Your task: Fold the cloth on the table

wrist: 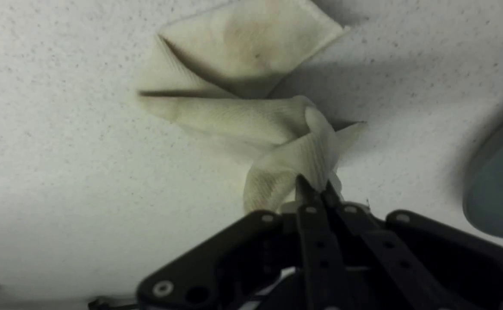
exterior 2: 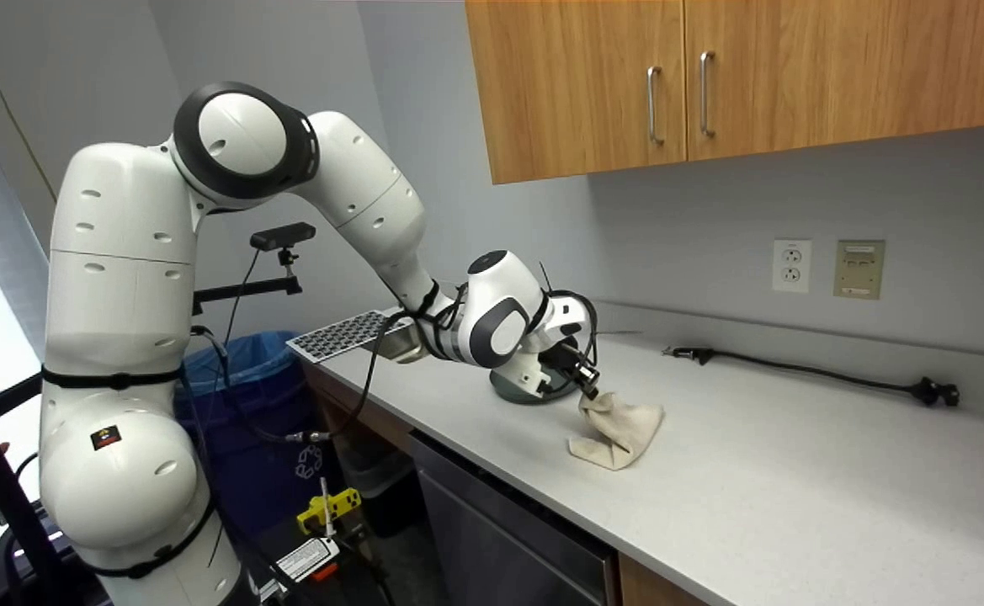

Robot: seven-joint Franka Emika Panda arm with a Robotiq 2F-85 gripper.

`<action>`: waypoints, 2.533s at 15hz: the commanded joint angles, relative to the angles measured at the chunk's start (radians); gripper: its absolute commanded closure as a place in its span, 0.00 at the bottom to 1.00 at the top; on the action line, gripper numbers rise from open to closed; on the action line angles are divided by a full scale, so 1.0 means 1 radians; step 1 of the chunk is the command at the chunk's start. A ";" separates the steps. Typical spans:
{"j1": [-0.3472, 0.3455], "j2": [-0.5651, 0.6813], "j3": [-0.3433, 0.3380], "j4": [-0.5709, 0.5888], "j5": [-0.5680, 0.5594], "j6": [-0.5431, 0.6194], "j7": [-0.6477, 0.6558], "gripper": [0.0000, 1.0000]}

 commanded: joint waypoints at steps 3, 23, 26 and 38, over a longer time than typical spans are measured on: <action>-0.038 -0.042 -0.023 -0.060 -0.029 -0.061 -0.053 0.99; -0.152 -0.364 0.065 -0.178 -0.017 -0.367 -0.312 0.00; -0.166 -0.444 0.101 -0.152 0.038 -0.424 -0.422 0.00; -0.145 -0.513 0.119 -0.109 0.116 -0.425 -0.506 0.00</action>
